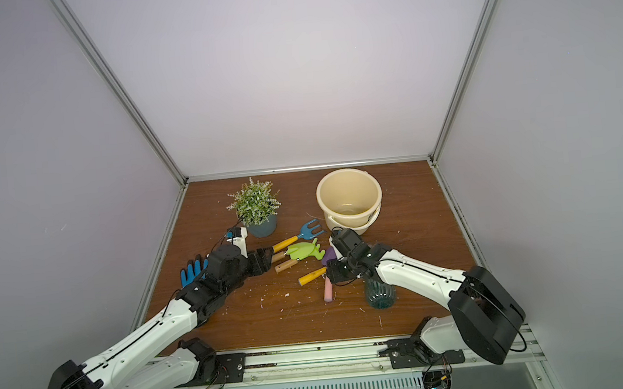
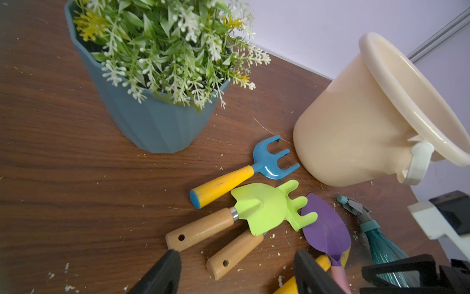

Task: Organize the gardening tools
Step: Pick up the gardening tool from the center of the board.

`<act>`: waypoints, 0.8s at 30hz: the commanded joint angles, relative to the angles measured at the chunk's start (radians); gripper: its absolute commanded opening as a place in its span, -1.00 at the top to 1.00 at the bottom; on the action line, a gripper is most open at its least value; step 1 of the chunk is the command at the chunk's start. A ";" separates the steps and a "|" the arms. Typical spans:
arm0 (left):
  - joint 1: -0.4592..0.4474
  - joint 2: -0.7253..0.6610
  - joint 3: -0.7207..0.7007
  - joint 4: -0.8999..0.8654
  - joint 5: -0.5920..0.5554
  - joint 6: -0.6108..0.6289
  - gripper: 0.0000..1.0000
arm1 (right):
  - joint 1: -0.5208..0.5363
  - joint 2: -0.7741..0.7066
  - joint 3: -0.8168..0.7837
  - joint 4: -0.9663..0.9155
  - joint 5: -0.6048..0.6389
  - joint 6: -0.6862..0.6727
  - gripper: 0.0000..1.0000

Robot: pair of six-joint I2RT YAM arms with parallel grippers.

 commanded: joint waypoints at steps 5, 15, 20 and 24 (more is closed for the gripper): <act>-0.017 0.005 -0.020 0.015 0.001 0.009 -0.49 | 0.028 0.092 0.068 -0.010 0.016 0.037 0.01; -0.019 -0.013 -0.060 0.029 0.007 -0.008 -0.49 | 0.029 0.138 0.105 -0.017 0.038 0.053 0.17; -0.018 -0.005 -0.066 0.041 0.013 -0.010 -0.49 | 0.030 0.151 0.114 -0.026 0.052 0.051 0.24; -0.020 0.013 -0.066 0.050 0.020 -0.012 -0.49 | 0.028 0.167 0.117 -0.028 0.059 0.051 0.32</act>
